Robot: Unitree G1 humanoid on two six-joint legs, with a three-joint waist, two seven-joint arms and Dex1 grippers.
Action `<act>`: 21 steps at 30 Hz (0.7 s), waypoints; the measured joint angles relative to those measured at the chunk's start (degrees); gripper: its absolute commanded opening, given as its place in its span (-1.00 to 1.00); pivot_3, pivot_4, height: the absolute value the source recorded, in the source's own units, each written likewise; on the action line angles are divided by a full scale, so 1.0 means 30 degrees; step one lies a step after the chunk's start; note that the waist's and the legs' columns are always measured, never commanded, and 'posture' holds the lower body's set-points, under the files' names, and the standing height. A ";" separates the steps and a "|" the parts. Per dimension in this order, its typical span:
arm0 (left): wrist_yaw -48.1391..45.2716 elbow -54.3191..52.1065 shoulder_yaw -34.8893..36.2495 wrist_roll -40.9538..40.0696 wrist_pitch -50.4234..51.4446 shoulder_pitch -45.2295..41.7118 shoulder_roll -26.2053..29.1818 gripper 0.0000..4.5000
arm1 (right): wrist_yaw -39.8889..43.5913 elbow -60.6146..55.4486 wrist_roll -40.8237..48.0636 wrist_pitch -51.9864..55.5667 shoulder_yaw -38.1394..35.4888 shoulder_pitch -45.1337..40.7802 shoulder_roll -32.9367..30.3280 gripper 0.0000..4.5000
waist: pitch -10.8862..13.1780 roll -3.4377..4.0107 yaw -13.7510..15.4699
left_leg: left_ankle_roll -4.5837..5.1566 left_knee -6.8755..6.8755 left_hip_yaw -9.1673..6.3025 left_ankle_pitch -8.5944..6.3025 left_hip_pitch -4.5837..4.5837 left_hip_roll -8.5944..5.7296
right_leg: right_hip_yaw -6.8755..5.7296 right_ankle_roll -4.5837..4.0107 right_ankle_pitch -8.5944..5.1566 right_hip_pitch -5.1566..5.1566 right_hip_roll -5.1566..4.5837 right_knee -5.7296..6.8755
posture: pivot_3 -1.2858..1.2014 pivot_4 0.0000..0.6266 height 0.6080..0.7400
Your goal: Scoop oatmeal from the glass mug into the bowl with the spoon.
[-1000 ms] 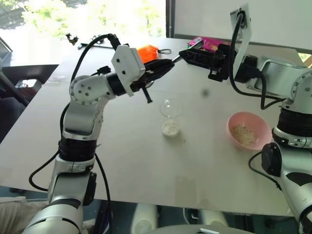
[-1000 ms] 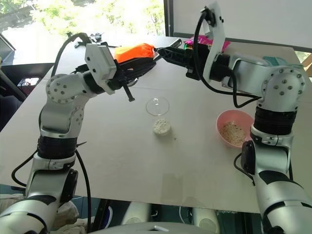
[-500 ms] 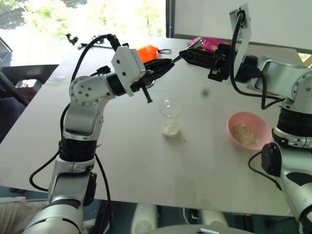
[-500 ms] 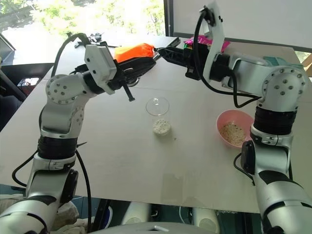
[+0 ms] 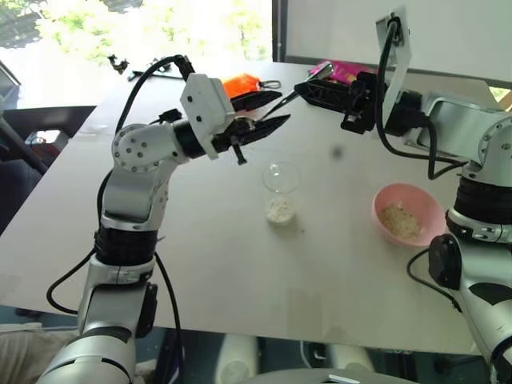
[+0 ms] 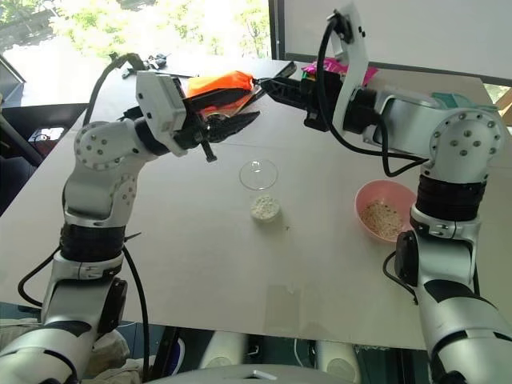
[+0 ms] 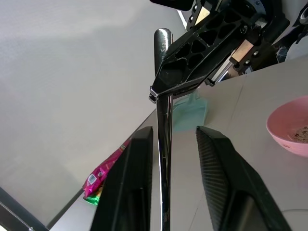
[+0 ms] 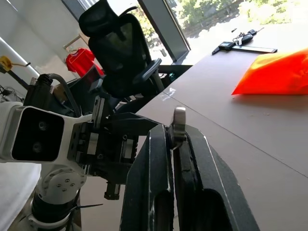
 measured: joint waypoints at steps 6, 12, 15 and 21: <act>0.1276 -0.1563 0.1166 -0.1735 0.2583 0.0258 0.0051 0.20 | -0.0650 0.0437 -0.0277 -0.0032 -0.0098 0.0335 -0.0244 -1.00 | 0.0000 0.0000 -0.0016 | -0.0001 0.0003 -0.0004 0.0001 -0.0001 0.0002 | 0.0004 0.0000 0.0000 0.0000 -0.0001 0.0003 | 0.03 -0.52 1.00; 0.4665 -0.2146 0.5258 -0.5801 0.8597 0.3654 0.0046 0.20 | -0.1684 0.0498 -0.0470 -0.0485 -0.1601 0.0965 -0.1673 -1.00 | -0.0002 0.0003 -0.0216 | -0.0002 -0.0002 -0.0081 0.0001 0.0021 0.0008 | 0.0028 0.0003 -0.0001 0.0001 -0.0007 0.0015 | 0.03 -0.52 1.00; 0.4320 -0.1847 0.5263 -0.5678 0.8970 0.6835 0.0343 0.20 | -0.2513 0.0341 -0.0430 -0.1063 -0.2435 0.1593 -0.1695 -1.00 | -0.0003 0.0003 -0.0393 | -0.0003 -0.0004 -0.0060 0.0001 0.0030 0.0006 | 0.0032 0.0002 -0.0001 0.0001 -0.0006 0.0020 | 0.03 -0.52 1.00; 0.1872 0.0315 0.2243 -0.3955 0.7617 0.7204 0.0392 0.20 | -0.3799 -0.0631 0.0012 -0.2111 -0.2880 0.2067 -0.1069 -1.00 | -0.0005 0.0004 -0.0276 | 0.0000 0.0006 -0.0006 0.0001 0.0033 -0.0002 | 0.0001 -0.0002 0.0000 0.0012 -0.0002 0.0051 | 0.03 -0.52 1.00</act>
